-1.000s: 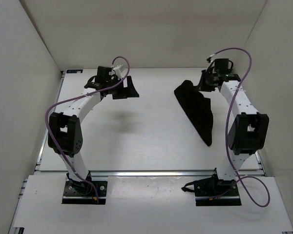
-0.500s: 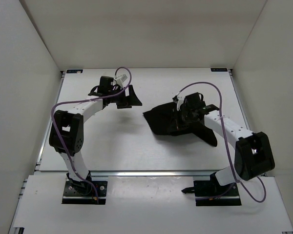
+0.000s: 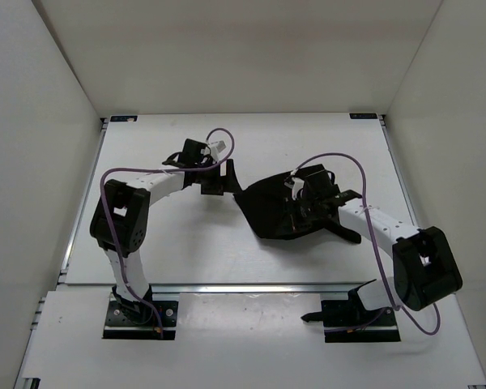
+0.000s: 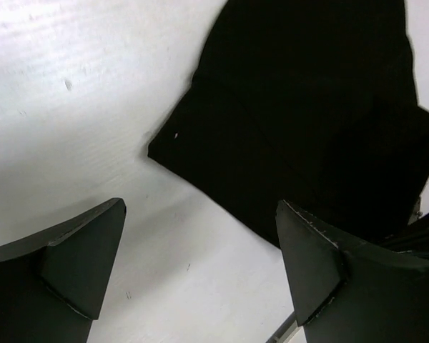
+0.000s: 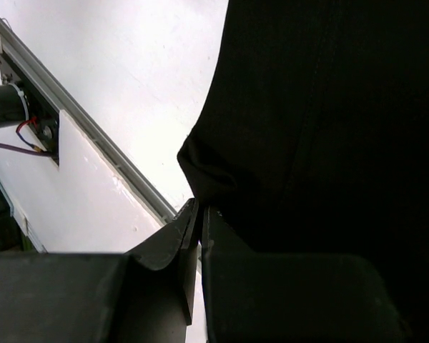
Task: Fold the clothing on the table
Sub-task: Flatten the skirt out
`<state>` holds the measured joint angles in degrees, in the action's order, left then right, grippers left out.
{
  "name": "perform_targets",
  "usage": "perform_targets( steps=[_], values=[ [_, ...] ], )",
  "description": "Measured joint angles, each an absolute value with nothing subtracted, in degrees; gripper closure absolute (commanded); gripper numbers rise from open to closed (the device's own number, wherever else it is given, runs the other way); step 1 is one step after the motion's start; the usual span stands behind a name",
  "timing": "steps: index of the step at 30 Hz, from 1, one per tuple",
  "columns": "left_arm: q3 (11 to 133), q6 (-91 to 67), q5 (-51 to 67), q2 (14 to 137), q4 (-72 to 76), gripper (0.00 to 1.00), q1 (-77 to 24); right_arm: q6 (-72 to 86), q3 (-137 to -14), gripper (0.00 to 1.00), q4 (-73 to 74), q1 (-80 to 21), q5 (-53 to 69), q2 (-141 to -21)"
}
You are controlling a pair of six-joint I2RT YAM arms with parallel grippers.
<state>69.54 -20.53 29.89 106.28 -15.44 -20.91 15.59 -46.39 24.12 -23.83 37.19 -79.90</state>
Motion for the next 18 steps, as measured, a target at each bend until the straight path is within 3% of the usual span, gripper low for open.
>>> perform_targets(
  steps=[13,18],
  values=[
    [67.83,-22.65,29.30,111.26,-11.49,0.17,-21.93,16.32,-43.86,1.00,23.99,-23.88,37.36,-74.81],
    [67.00,-23.99,29.39,111.42,-10.04,0.27,-22.31,16.29,-43.86,1.00,24.38,-23.88,37.34,-74.78]
  ],
)
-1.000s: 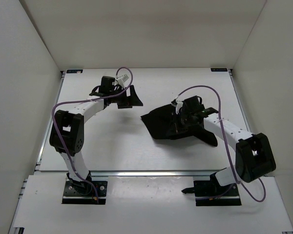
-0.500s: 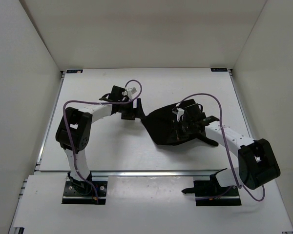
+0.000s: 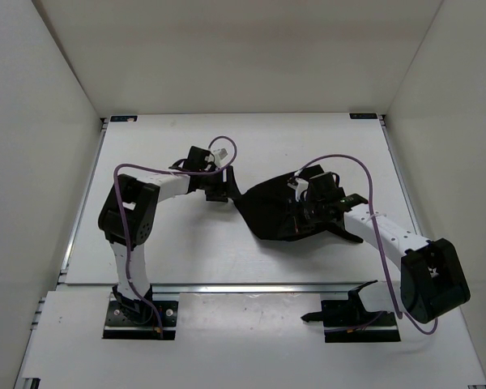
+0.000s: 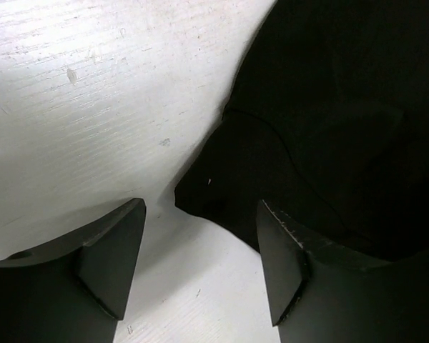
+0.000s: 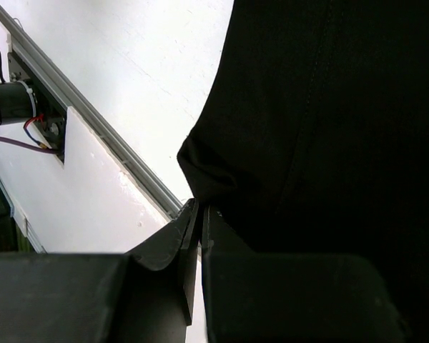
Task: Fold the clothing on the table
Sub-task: Flatten the skirt out
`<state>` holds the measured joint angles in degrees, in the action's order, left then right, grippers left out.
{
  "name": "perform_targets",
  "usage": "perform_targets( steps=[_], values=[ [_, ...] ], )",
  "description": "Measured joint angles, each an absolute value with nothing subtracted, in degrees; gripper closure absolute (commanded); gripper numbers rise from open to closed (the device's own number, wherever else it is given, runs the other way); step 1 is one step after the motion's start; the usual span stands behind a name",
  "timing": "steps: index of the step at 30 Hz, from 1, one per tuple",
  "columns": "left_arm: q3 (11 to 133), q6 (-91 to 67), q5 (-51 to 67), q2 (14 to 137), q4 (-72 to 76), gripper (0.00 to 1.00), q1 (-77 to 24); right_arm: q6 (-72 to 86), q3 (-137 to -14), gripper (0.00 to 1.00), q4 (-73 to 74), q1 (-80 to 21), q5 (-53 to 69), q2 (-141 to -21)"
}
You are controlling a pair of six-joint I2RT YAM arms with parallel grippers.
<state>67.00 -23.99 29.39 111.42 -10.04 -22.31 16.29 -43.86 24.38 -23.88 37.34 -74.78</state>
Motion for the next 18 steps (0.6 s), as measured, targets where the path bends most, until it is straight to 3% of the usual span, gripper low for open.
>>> perform_targets(
  steps=[10,18],
  values=[
    [65.87,-25.93,29.65,111.79,-7.22,0.32,-22.68,15.86,-43.81,1.00,24.86,-23.49,37.08,-74.41],
    [65.80,-27.07,29.78,112.42,-6.81,0.47,-23.14,15.55,-43.55,1.00,24.86,-22.70,36.93,-73.14]
  ],
)
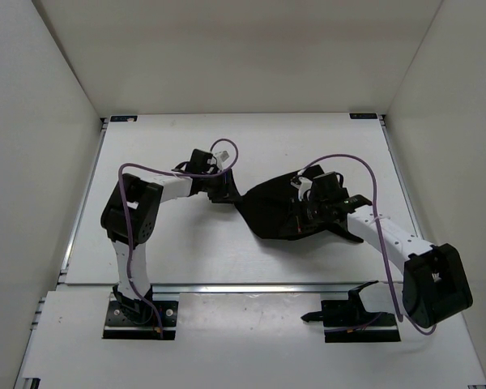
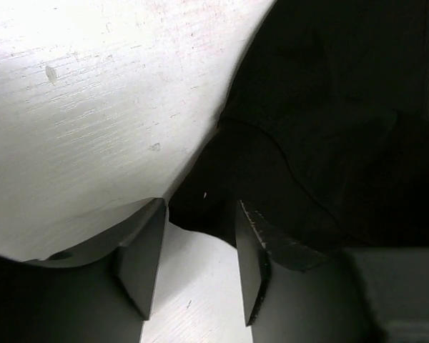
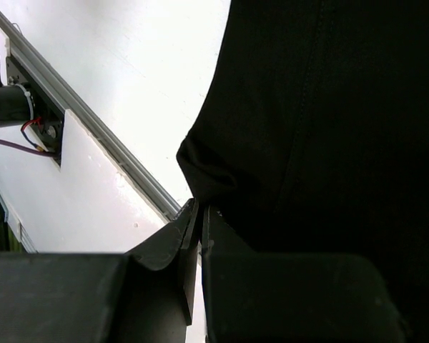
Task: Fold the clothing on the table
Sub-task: Flatten the skirt out, then fold the skirt
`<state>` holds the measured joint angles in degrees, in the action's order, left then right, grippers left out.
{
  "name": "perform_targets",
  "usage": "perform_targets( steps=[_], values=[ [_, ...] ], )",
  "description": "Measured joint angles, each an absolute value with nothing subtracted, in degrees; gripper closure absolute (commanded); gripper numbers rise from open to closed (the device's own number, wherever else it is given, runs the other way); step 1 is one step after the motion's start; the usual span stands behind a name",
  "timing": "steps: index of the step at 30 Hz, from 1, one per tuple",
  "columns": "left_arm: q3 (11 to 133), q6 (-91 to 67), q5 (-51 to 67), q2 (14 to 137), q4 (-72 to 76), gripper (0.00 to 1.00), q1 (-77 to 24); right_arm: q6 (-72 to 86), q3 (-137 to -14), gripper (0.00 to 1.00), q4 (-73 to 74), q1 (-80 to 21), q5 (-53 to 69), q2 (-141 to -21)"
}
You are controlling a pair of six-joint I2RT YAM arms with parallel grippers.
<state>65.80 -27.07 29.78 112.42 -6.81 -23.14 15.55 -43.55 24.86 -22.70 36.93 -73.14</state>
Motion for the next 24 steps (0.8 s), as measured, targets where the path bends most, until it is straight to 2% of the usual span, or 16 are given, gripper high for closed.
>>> perform_targets(
  steps=[3,5,6,8,9,13,16,20,24],
  values=[
    [65.80,-27.31,29.82,112.81,-6.79,0.54,-23.29,15.40,-43.18,1.00,25.08,-21.98,36.86,-72.90],
    [65.71,-27.55,29.85,112.97,-6.79,0.62,-23.38,15.22,-43.18,1.00,25.26,-21.87,36.75,-72.90],
    [65.65,-27.62,29.87,113.03,-6.85,0.71,-23.38,15.18,-43.18,1.00,25.26,-21.69,36.71,-72.90],
    [65.63,-27.97,29.89,113.21,-7.09,0.96,-23.38,15.03,-43.18,1.00,25.32,-21.61,36.69,-72.93],
    [65.63,-27.90,29.80,113.25,-7.33,1.00,-23.38,14.94,-43.18,1.00,25.43,-21.56,36.62,-72.95],
    [66.85,-27.88,28.67,113.27,-9.96,1.00,-23.49,13.30,-43.64,1.00,27.05,-19.59,36.01,-73.78],
    [68.12,-27.83,26.92,112.75,-12.12,1.00,-23.27,11.86,-46.06,1.00,28.05,-13.87,35.86,-75.81],
    [68.66,-27.38,25.43,109.40,-15.84,1.00,-20.82,10.00,-53.19,1.00,27.46,-6.07,35.94,-79.68],
    [70.96,-26.89,24.36,104.51,-17.96,1.00,-16.51,7.99,-62.61,1.00,26.20,-4.32,36.60,-85.82]
  ],
)
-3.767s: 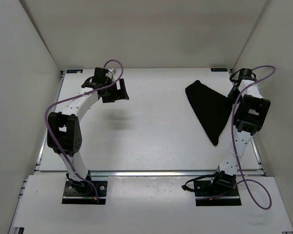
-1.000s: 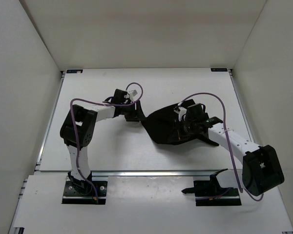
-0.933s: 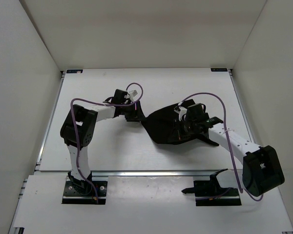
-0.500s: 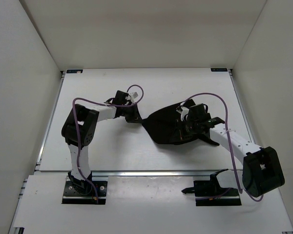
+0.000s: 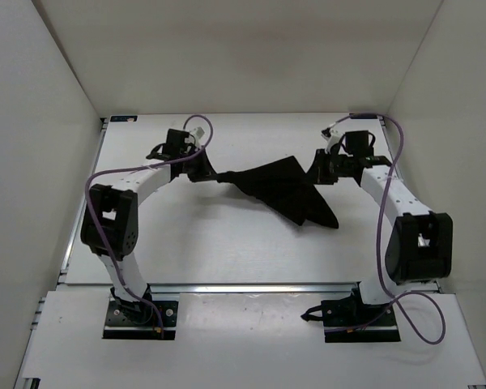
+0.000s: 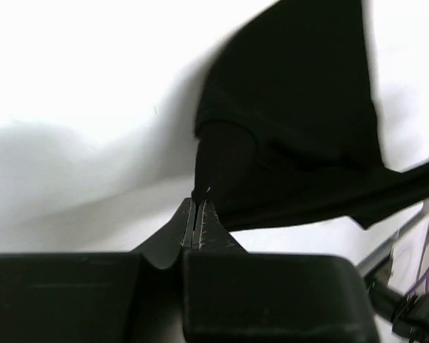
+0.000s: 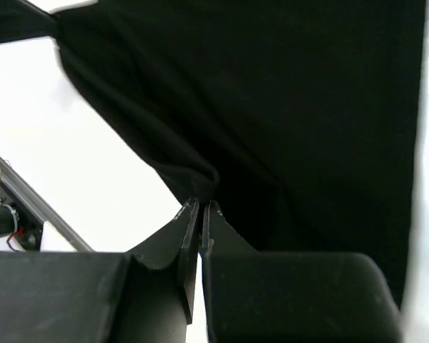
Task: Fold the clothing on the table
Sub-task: Fold the skirt
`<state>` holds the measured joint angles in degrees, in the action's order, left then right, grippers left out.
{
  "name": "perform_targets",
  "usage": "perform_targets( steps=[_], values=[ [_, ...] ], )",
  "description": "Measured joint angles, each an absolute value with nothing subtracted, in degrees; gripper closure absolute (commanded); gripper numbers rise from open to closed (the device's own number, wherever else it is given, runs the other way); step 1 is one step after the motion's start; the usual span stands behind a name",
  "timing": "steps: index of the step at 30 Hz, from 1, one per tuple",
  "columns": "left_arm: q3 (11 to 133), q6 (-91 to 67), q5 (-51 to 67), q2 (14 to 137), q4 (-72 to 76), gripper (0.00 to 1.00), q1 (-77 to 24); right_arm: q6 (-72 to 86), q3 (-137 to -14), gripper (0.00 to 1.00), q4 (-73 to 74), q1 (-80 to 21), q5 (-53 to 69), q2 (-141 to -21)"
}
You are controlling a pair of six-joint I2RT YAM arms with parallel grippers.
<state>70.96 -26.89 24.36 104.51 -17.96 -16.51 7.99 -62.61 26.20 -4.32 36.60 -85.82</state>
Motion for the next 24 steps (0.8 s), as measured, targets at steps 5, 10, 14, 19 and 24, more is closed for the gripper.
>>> perform_targets(
  steps=[5,10,14,19,24],
  values=[
    [73.82,-25.76,21.02,99.48,-19.40,1.00,-14.52,5.17,-76.34,1.00,27.64,-7.27,36.84,-96.05],
    [75.35,-24.95,19.00,95.79,-21.19,1.00,-13.39,3.38,-90.61,1.00,30.83,-9.21,36.25,-103.85],
    [75.35,-24.18,18.39,92.88,-22.96,1.00,-11.79,3.36,-96.82,1.00,31.62,-8.36,36.69,-104.88],
    [70.02,-22.87,19.33,87.46,-22.92,1.00,-11.66,4.21,-86.94,1.00,28.14,-6.98,38.46,-98.06],
    [61.17,-20.56,19.46,83.33,-25.15,1.00,-13.17,5.04,-67.83,1.00,27.79,-8.71,38.35,-89.82]
  ],
)
